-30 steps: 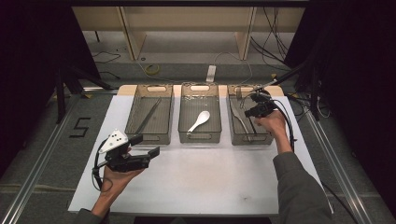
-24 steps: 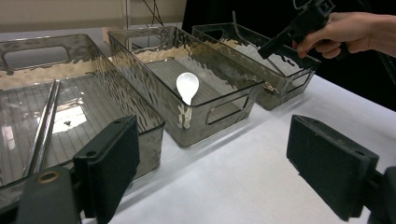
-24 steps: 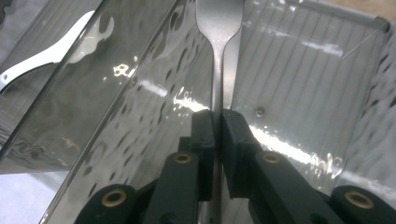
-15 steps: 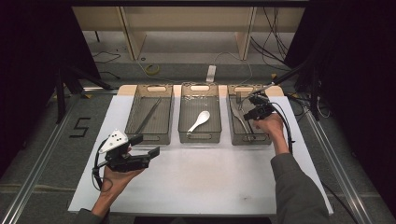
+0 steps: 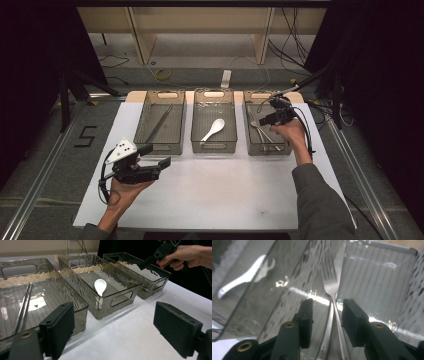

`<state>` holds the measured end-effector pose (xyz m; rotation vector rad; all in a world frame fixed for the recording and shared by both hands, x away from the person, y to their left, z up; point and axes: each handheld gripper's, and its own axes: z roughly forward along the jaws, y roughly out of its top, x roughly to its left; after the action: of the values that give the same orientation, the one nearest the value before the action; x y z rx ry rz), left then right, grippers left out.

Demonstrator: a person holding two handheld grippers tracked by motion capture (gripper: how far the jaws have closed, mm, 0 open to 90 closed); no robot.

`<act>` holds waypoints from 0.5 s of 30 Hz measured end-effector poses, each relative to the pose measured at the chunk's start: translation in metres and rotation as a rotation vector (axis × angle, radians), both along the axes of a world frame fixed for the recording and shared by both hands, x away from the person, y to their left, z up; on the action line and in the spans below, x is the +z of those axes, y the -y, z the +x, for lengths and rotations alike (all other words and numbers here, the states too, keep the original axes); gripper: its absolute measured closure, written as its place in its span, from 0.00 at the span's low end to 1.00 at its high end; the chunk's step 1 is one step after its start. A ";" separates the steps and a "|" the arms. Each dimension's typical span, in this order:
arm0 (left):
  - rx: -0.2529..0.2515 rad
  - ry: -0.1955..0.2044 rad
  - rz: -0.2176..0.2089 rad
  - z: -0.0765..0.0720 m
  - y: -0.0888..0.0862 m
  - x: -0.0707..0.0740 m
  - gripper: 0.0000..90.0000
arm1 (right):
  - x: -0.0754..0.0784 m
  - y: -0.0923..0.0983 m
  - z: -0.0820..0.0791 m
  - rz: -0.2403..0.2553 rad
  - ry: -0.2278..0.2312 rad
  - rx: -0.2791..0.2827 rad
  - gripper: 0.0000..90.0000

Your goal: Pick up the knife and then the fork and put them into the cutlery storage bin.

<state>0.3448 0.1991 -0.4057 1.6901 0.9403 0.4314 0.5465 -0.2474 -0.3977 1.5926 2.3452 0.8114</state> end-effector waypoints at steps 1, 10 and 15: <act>-0.002 0.000 0.002 0.000 0.000 0.000 0.19 | 0.001 0.000 -0.001 0.007 0.002 0.008 0.67; -0.003 0.001 0.003 0.000 0.000 0.000 0.18 | 0.014 0.000 -0.012 0.041 0.066 0.047 0.57; -0.003 0.005 0.004 0.000 0.001 0.000 0.18 | 0.022 -0.003 -0.019 0.055 0.085 0.062 0.49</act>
<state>0.3446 0.1981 -0.4059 1.6932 0.9338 0.4353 0.5277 -0.2441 -0.3761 1.4819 2.3423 0.9452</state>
